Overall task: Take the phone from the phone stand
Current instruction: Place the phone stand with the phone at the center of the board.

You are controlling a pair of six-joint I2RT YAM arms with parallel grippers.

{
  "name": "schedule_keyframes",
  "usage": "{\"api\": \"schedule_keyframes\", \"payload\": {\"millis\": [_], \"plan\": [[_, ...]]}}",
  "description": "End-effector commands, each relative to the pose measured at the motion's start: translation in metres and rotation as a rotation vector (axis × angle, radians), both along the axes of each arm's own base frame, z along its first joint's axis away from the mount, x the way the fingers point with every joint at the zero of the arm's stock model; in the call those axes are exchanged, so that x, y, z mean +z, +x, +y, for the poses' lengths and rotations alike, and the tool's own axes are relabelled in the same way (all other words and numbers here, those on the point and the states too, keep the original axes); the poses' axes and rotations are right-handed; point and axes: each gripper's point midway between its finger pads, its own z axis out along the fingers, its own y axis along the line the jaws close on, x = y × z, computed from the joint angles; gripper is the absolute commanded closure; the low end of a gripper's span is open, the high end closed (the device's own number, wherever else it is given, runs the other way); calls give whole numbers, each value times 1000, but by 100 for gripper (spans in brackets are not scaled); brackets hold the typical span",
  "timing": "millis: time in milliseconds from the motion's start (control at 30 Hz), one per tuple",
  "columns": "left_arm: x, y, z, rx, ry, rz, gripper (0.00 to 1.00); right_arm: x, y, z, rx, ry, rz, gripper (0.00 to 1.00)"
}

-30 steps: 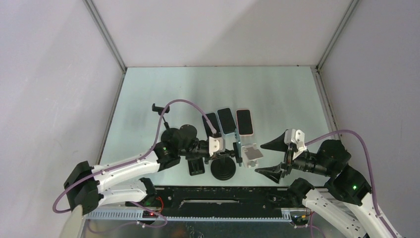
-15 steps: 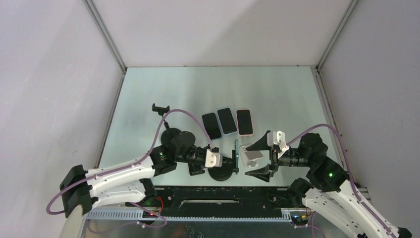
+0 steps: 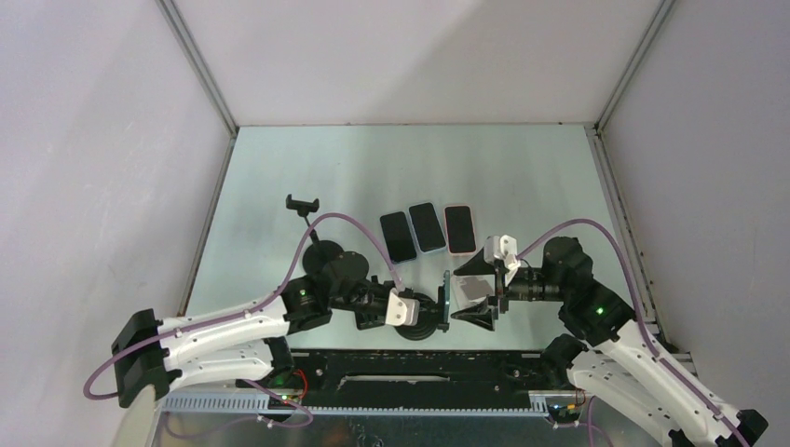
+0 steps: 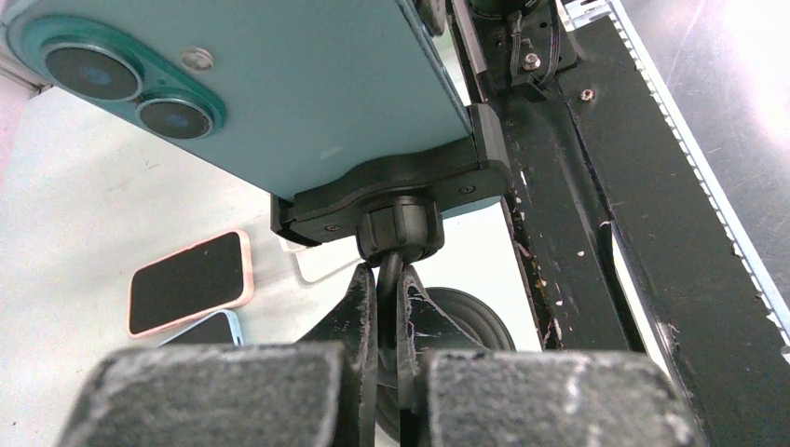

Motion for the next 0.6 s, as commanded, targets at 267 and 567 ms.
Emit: {"api": "schedule_keyframes", "payload": {"millis": [267, 567], "plan": [[21, 10, -1, 27, -44, -94, 100, -1, 2, 9, 44, 22, 21, 2], [20, 11, -2, 28, -39, -93, 100, 2, -10, 16, 118, 35, -8, 1]]}}
